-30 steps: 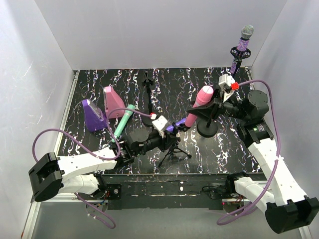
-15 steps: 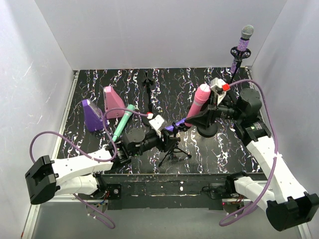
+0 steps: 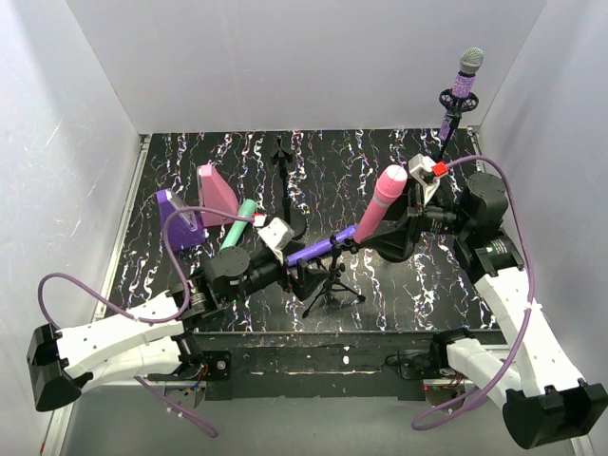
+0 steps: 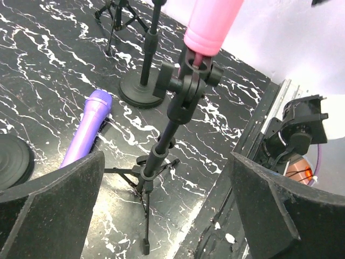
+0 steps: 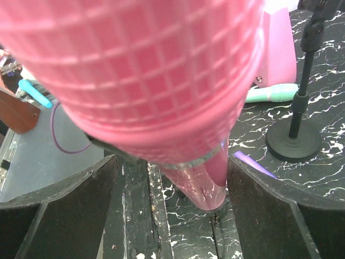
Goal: Attach the microphones to the stand
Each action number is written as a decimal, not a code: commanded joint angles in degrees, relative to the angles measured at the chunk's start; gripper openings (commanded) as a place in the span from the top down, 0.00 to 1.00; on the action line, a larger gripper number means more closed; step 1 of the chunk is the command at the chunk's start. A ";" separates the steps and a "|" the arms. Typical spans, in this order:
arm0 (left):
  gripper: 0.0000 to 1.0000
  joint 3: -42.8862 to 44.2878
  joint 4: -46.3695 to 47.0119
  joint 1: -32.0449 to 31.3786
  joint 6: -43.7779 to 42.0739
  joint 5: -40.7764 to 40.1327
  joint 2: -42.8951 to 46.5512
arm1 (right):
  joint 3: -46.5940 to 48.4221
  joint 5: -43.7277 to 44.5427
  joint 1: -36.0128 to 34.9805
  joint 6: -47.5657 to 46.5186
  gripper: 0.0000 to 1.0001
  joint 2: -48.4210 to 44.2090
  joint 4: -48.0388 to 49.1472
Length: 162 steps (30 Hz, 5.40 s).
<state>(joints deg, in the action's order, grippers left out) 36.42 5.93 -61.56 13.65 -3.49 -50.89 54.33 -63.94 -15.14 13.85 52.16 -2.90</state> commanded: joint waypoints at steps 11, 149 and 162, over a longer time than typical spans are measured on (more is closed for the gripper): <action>0.02 7.35 -7.00 0.21 -8.29 3.49 -2.28 | -4.58 -5.14 6.17 -4.97 0.10 -8.92 -5.80; 1.00 57.54 20.87 47.67 -7.23 40.75 -56.94 | -29.10 -16.12 30.16 -17.45 0.02 -21.05 -6.95; 1.00 51.56 24.21 49.17 -10.04 41.28 -60.81 | -29.63 -17.18 31.40 -16.31 0.02 -21.57 -5.63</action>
<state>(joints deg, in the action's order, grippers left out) 88.47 23.49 -12.84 5.10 37.10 -113.14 25.17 -79.53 16.01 -3.20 31.16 -11.31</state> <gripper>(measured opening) 0.109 0.981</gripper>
